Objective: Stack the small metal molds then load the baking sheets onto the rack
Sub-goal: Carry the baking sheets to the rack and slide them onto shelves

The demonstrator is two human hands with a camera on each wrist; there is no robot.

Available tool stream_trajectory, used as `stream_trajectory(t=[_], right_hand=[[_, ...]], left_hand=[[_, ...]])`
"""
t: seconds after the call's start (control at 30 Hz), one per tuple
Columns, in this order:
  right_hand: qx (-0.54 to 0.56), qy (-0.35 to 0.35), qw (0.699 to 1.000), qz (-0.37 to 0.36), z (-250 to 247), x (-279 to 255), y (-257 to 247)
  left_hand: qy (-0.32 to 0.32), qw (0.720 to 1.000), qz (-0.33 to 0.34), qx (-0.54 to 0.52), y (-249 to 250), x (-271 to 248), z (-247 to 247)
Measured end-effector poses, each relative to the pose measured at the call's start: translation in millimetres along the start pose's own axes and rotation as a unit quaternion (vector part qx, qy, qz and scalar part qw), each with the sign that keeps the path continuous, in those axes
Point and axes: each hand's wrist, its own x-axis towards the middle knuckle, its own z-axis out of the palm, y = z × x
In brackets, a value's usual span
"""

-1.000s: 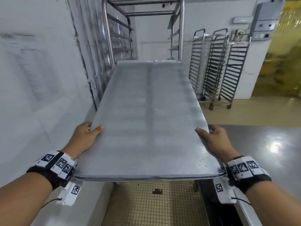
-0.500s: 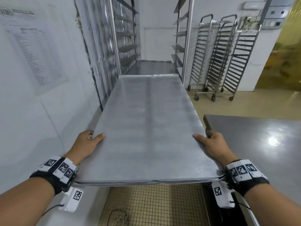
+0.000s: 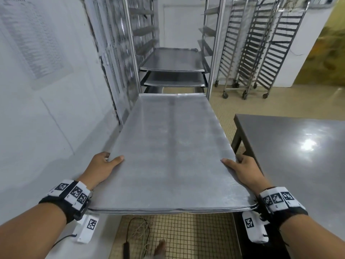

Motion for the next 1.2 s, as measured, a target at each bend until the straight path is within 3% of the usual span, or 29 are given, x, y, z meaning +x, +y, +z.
stream_trajectory(t=[0.47, 0.83, 1.2], right_hand=[[0.003, 0.005, 0.999, 0.051, 12, 54, 1], [-0.030, 0.018, 0.996, 0.081, 47, 164, 1], [-0.175, 0.025, 0.977, 0.123, 83, 264, 22]], left_hand=[[-0.029, 1.000, -0.009, 0.003, 3, 63, 14], [-0.053, 0.997, -0.033, -0.037, -16, 198, 38], [-0.082, 0.996, -0.031, -0.033, -43, 304, 75]])
